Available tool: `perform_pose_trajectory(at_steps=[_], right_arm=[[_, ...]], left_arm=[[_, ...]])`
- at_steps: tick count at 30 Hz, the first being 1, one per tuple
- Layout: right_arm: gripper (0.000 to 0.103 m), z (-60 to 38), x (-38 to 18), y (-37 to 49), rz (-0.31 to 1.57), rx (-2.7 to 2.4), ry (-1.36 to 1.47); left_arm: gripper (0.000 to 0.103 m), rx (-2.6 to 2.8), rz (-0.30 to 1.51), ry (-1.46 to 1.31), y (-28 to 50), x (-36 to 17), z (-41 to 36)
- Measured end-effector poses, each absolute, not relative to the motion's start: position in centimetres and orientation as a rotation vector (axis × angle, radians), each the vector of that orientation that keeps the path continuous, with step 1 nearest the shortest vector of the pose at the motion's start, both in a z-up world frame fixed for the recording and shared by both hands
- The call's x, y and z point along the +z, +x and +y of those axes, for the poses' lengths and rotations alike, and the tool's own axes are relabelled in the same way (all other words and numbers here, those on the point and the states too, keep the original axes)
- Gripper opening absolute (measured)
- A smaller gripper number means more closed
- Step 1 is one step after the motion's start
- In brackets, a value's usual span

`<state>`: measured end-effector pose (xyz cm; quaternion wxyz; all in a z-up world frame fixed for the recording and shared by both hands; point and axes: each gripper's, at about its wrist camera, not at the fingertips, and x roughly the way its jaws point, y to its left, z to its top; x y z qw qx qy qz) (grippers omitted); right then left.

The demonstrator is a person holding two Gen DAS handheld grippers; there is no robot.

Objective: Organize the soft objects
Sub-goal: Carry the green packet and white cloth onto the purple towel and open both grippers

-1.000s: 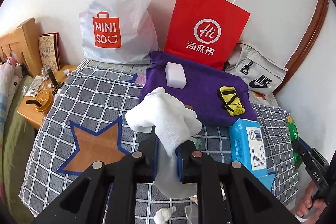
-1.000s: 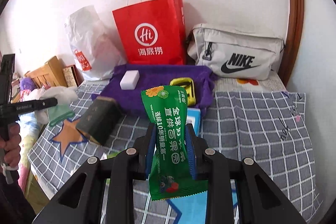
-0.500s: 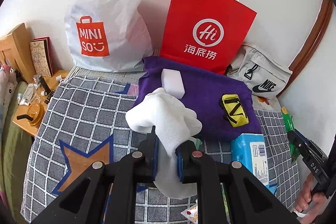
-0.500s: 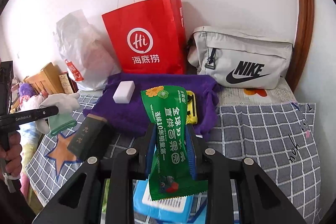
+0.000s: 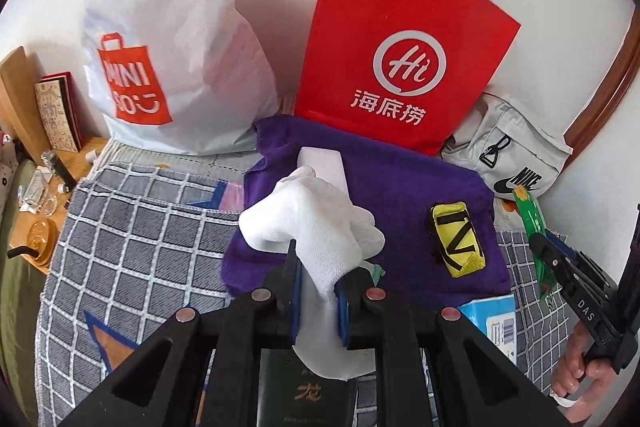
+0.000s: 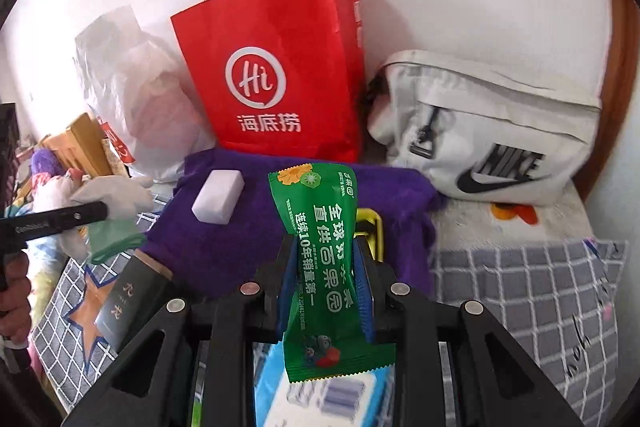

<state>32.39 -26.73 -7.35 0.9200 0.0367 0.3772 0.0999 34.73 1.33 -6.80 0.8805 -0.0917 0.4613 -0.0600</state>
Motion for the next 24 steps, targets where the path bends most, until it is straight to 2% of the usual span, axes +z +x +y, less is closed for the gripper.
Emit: perform_pose_trajectory(at_steps=[7, 24], right_arm=[[0.027, -27.1, -8.0, 35.8, 0.769, 0.195, 0.087], [0.028, -30.2, -14.6, 40.0, 0.913, 0.123, 0.077]], left_arm=[[0.014, -0.155, 0.996, -0.201, 37.4, -8.6, -0.2], [0.015, -0.173, 1.048, -0.176, 40.7, -13.0, -2.0]])
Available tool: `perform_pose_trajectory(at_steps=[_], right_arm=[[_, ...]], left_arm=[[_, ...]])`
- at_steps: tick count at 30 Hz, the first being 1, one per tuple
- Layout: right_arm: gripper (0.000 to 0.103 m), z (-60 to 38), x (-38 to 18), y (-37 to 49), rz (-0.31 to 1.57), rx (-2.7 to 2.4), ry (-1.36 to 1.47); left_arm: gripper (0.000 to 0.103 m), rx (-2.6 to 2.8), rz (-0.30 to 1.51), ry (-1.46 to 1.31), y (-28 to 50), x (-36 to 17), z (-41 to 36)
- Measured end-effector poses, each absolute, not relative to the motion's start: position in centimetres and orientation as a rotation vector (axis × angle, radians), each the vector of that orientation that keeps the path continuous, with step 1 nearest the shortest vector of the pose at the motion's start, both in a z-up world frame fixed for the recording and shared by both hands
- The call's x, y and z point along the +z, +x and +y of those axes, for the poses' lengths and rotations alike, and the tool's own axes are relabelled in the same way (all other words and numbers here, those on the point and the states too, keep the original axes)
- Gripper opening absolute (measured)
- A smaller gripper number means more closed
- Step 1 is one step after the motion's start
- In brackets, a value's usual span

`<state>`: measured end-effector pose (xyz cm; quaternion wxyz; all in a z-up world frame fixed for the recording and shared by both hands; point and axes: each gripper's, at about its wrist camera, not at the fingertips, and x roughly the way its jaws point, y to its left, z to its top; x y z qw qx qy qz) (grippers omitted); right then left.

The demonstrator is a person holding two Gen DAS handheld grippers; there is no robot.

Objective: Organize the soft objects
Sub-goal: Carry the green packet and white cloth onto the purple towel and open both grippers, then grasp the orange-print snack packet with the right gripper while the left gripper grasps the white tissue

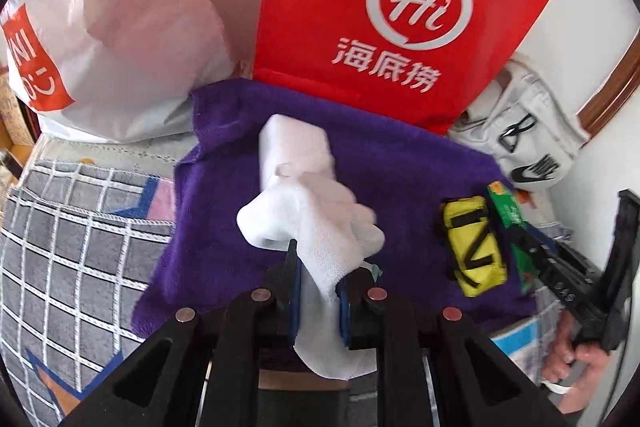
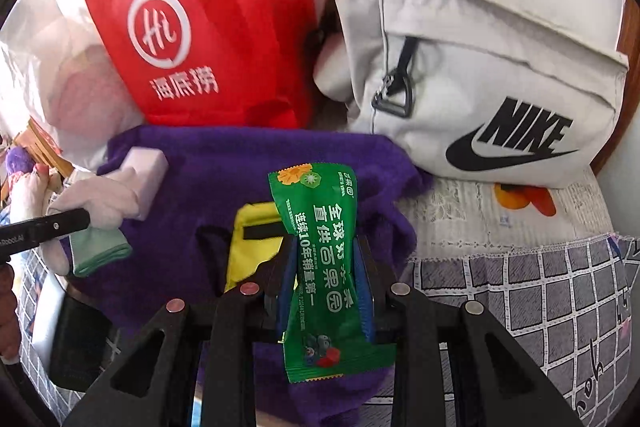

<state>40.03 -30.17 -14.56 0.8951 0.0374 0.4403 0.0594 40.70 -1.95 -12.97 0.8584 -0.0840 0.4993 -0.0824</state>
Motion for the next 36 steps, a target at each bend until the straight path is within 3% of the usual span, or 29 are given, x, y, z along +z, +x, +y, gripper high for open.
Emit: perform_pose_trajectory(at_steps=[12, 14, 16, 18, 20, 36], right_arm=[[0.034, -30.0, -16.3, 40.6, 0.975, 0.164, 0.118], [0.042, -29.8, -16.0, 40.6, 0.971, 0.179, 0.106], [0.051, -29.6, -15.5, 40.3, 0.945, 0.185, 0.087], [0.062, -29.3, -14.5, 39.7, 0.904, 0.188, 0.066], [0.065, -29.0, -13.8, 39.2, 0.874, 0.195, 0.062], [0.065, -27.5, -9.9, 30.5, 0.832, 0.182, 0.084]], left_arm=[[0.019, -0.152, 1.096, -0.158, 41.4, -14.2, -1.8], [0.026, -0.142, 1.100, -0.159, 41.2, -14.2, -1.5], [0.044, -0.133, 1.095, -0.174, 41.0, -14.1, -1.0], [0.048, -0.137, 1.087, -0.185, 40.7, -13.8, -0.6], [0.049, -0.118, 1.078, -0.176, 40.4, -13.3, -0.4], [0.051, -0.074, 0.996, -0.196, 33.3, -8.2, 2.2]])
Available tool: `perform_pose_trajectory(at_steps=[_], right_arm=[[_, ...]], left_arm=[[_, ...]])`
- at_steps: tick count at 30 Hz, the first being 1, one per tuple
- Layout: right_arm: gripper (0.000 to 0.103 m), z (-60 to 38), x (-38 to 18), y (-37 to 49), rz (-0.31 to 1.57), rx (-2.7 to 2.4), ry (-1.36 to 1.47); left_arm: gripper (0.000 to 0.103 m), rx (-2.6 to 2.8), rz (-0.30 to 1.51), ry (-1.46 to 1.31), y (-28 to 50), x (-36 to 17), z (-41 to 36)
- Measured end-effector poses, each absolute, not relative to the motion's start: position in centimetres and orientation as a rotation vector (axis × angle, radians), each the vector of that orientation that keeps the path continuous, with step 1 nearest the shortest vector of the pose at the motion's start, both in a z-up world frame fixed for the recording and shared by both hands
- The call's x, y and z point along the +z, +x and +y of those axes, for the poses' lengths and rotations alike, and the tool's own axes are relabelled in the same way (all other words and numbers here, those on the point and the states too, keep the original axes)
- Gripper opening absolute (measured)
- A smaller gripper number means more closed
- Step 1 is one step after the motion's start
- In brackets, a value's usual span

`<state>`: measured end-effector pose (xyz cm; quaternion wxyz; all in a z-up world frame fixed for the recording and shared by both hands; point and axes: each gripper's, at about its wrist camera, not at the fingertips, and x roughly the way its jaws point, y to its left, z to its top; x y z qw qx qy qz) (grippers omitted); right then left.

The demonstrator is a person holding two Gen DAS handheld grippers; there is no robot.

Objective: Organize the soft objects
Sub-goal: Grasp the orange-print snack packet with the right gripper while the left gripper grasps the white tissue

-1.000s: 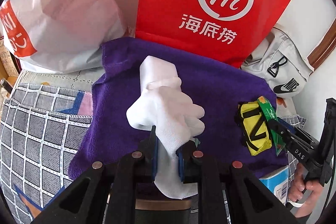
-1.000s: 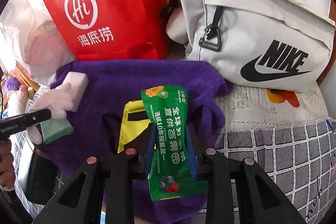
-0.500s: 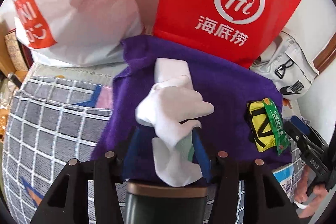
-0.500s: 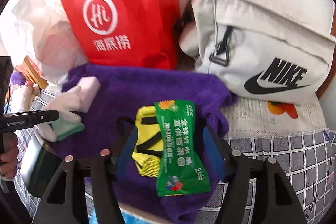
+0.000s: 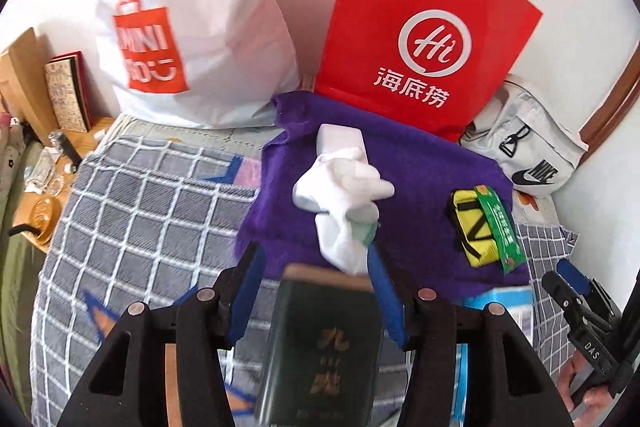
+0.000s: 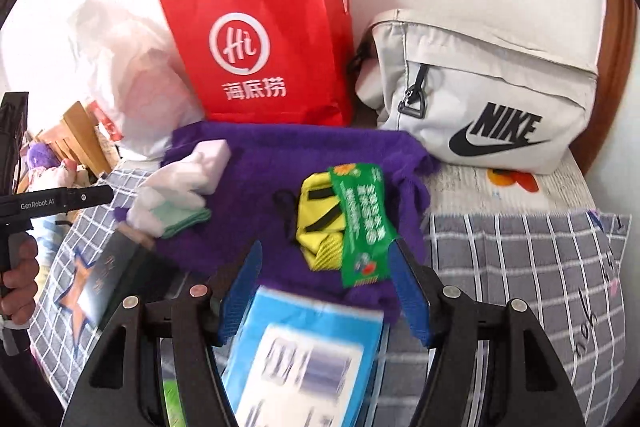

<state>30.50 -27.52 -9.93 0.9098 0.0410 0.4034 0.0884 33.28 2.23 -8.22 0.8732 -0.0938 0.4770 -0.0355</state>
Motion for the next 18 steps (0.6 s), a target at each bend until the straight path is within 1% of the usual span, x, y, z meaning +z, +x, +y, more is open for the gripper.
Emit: perform_pose_trajectory(at_steps=[8, 18], right_arm=[[0.065, -25.4, -9.4, 23.5, 0.836, 0.250, 0.086], [0.065, -21.1, -10.7, 16.1, 0.831, 0.367, 0.024]], left_arm=[[0.051, -0.048, 0.978, -0.196, 27.8, -7.8, 3.4], [0.051, -0.036, 0.995, -0.185, 21.9, -9.8, 4.2]])
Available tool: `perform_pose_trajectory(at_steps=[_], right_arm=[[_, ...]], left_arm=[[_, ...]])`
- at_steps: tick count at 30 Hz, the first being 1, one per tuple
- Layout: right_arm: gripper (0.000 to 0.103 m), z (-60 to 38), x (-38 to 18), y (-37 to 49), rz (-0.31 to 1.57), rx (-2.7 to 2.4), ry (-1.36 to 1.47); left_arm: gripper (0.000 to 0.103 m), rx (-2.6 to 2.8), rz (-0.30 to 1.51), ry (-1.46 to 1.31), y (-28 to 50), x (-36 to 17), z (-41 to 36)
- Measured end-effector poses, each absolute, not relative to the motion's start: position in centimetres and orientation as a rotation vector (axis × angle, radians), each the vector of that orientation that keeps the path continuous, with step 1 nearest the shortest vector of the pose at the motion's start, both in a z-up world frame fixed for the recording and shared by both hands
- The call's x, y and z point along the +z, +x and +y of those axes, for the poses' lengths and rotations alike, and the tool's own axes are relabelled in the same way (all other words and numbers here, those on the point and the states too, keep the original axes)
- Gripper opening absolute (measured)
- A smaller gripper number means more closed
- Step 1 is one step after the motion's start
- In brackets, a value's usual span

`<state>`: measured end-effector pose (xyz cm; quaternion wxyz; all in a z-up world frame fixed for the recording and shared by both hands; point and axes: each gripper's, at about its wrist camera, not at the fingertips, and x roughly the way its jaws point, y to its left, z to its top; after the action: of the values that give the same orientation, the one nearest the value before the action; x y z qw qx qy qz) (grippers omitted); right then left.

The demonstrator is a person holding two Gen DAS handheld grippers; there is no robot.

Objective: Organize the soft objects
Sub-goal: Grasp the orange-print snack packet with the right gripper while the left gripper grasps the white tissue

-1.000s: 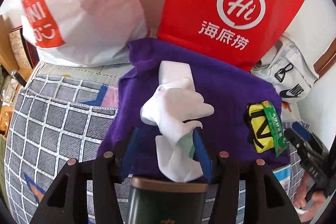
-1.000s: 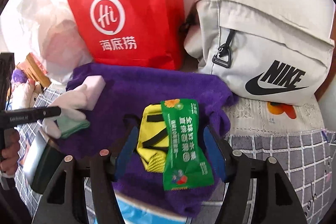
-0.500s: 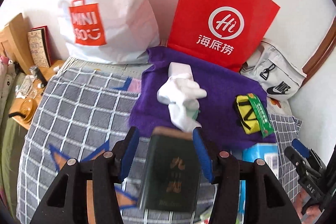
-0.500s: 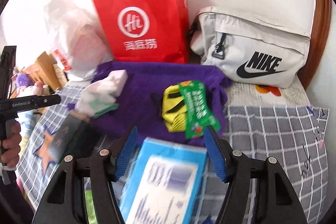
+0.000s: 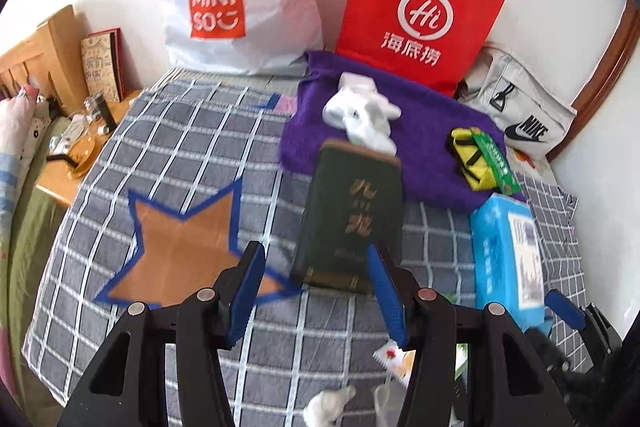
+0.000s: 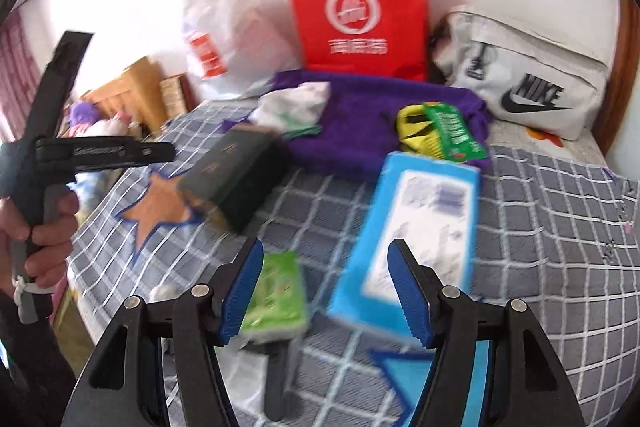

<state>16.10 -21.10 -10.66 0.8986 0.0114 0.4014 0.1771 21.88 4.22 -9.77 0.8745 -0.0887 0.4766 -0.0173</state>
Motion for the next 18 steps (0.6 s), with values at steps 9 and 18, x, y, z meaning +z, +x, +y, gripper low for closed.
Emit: perform_pose_trajectory(at_steps=[9, 18], right_arm=[[0.050, -15.4, -13.8, 15.1, 0.872, 0.456, -0.072], [0.023, -13.7, -16.8, 16.0, 0.943, 0.433, -0.092]], left_arm=[[0.051, -0.029, 1.008, -0.203, 18.7, -12.0, 6.9], [0.051, -0.019, 1.023, -0.225, 17.0, -13.6, 8.9]])
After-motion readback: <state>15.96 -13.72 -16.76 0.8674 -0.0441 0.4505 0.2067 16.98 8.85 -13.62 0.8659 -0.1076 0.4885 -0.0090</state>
